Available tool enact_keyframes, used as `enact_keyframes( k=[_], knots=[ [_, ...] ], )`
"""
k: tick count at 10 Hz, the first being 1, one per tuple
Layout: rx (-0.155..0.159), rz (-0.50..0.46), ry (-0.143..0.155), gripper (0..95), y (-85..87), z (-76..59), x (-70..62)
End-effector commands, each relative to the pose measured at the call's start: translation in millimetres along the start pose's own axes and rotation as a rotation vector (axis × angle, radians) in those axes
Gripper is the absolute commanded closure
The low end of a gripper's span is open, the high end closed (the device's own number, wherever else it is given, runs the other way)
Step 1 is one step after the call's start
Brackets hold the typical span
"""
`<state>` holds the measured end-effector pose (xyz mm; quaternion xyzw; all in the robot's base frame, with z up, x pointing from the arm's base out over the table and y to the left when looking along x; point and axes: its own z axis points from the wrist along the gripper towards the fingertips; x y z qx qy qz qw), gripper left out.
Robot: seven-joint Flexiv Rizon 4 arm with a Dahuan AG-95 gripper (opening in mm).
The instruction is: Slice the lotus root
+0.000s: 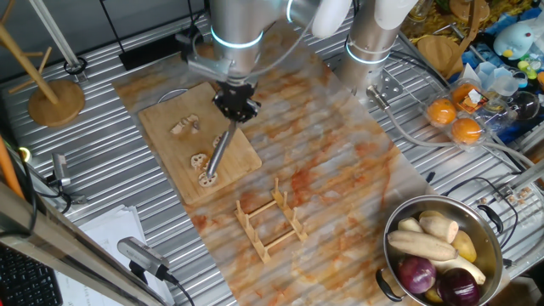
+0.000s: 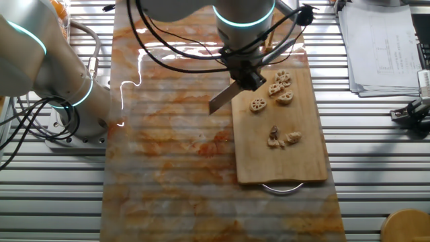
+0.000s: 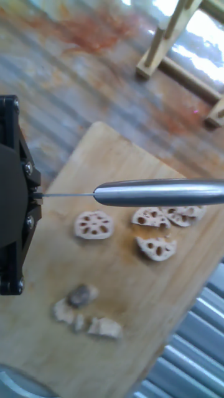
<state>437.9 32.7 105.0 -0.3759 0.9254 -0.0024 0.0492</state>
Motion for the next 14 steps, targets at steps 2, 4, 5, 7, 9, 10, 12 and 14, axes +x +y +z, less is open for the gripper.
enact_keyframes(
  k=[2,4,5,7,9,10,12,14],
  knots=[
    [0.030,-0.114,0.003,95.0,1.9,2.1,-9.2],
    [0.046,-0.158,-0.009,95.0,5.4,-2.3,-11.3],
    [0.068,-0.187,-0.006,95.0,4.6,-2.9,-12.2],
    [0.098,-0.200,0.014,95.0,-2.5,-6.1,-18.7],
    [0.079,-0.228,0.042,95.0,-27.7,-13.5,-42.8],
    [0.046,-0.246,0.065,95.0,-40.5,-12.6,-53.7],
    [-0.022,-0.240,0.064,95.0,-45.9,-5.6,-65.9],
    [-0.034,-0.274,0.071,95.0,-42.5,-1.1,-69.0]
  ],
)
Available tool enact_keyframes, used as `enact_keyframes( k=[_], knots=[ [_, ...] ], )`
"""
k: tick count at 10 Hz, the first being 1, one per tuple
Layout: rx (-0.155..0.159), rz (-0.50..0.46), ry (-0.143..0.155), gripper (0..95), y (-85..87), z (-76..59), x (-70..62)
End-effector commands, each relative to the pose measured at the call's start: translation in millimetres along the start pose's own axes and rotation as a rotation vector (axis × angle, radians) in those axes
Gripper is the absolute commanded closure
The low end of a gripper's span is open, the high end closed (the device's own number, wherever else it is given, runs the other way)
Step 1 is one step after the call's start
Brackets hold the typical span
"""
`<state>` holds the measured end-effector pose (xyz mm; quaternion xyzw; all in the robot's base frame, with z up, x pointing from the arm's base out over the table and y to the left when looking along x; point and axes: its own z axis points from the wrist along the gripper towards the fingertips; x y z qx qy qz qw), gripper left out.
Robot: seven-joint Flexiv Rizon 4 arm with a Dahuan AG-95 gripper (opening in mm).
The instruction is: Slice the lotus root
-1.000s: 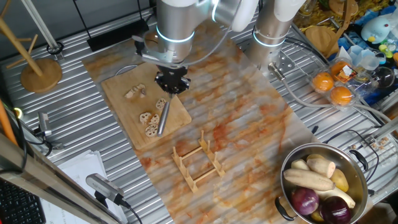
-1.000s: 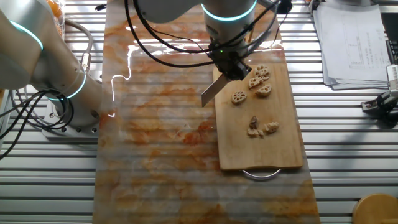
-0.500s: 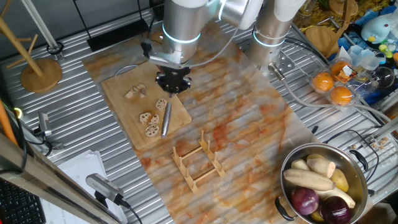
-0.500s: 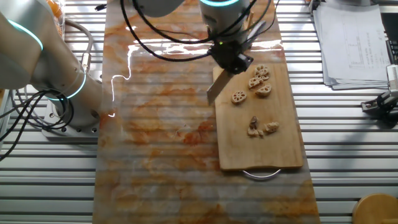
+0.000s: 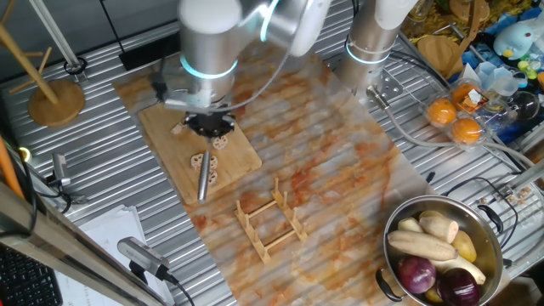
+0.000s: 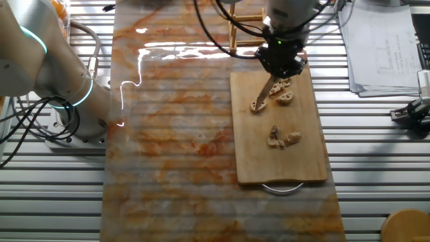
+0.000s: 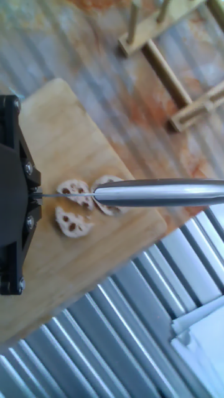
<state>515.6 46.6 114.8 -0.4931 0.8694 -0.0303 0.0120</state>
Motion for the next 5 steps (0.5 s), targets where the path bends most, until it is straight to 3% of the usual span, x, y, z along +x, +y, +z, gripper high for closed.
enact_keyframes(
  k=[1,5],
  knots=[
    [-0.040,-0.037,-0.013,95.0,5.3,3.8,0.4],
    [-0.020,-0.106,0.003,95.0,11.8,13.4,16.6]
  ],
)
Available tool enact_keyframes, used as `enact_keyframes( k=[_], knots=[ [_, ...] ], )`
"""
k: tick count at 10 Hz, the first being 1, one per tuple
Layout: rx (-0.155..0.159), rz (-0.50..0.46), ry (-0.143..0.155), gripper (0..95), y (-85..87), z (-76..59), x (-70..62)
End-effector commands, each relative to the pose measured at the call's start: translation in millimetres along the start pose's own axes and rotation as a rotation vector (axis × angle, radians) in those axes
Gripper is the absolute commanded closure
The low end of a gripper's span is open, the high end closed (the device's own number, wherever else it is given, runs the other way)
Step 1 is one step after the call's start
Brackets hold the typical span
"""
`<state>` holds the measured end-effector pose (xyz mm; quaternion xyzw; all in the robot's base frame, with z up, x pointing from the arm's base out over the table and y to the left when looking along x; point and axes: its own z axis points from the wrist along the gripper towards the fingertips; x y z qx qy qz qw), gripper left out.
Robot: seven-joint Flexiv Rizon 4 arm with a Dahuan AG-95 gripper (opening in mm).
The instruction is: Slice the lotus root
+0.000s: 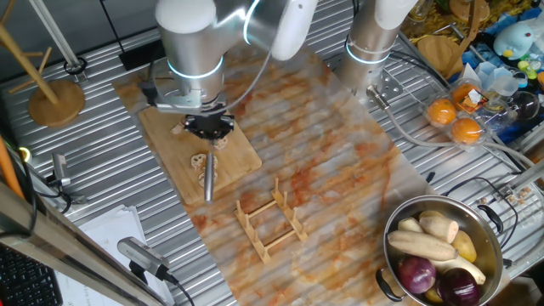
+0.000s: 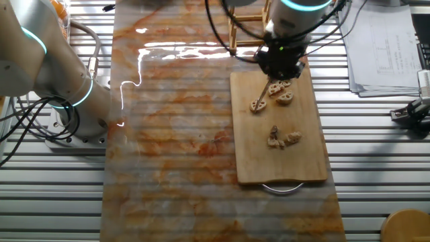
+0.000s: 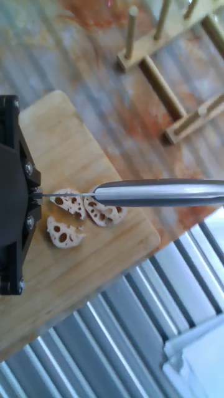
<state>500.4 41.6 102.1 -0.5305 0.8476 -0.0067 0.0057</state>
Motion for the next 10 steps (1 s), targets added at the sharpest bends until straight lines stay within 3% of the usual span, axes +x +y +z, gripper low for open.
enact_keyframes(
  k=[1,3,4,6,10],
  knots=[
    [0.031,-0.032,0.015,95.0,-3.4,5.9,9.8],
    [0.020,-0.063,0.009,95.0,-12.0,18.4,14.1],
    [-0.009,-0.066,0.022,95.0,-12.3,21.3,15.8],
    [-0.037,-0.061,0.037,95.0,-5.3,19.4,20.0],
    [-0.032,-0.090,0.060,95.0,8.3,26.2,28.8]
  ],
)
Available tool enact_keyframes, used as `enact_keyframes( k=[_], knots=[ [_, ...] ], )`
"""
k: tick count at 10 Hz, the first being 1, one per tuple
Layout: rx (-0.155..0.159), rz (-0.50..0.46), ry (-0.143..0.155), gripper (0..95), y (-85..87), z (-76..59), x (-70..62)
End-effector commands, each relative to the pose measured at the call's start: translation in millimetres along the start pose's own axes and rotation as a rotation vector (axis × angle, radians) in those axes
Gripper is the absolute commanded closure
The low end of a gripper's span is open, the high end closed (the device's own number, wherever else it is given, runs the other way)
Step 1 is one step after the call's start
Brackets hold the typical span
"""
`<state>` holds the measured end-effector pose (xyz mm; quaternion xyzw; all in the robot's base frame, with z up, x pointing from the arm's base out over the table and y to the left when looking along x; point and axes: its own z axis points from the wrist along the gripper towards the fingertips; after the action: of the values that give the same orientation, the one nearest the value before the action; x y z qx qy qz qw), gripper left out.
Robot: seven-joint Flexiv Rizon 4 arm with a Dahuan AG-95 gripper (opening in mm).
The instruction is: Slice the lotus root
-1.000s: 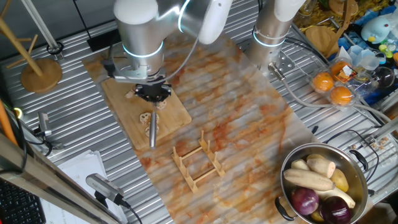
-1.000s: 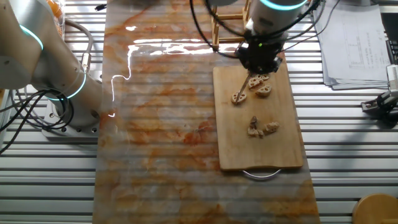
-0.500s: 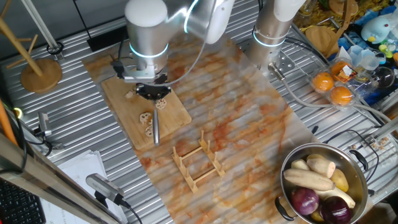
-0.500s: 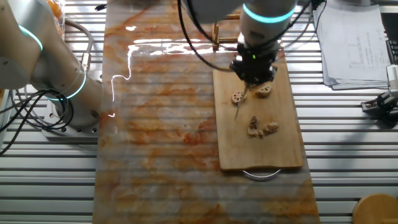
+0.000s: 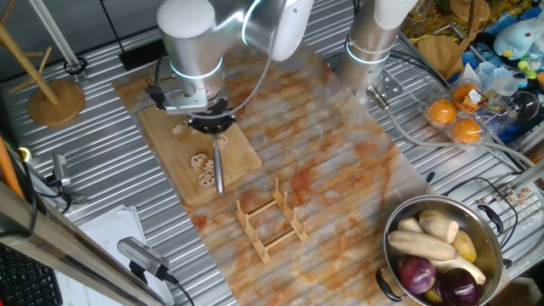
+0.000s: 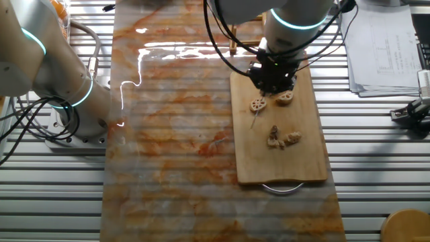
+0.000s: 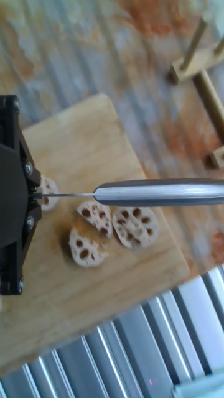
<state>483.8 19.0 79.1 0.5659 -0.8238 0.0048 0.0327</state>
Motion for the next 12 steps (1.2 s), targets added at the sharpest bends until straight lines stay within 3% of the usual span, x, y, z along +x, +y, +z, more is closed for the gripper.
enact_keyframes(
  k=[1,12],
  knots=[
    [0.023,-0.009,-0.004,95.0,4.8,7.0,2.3],
    [0.031,-0.045,0.017,95.0,2.8,18.8,12.3]
  ],
)
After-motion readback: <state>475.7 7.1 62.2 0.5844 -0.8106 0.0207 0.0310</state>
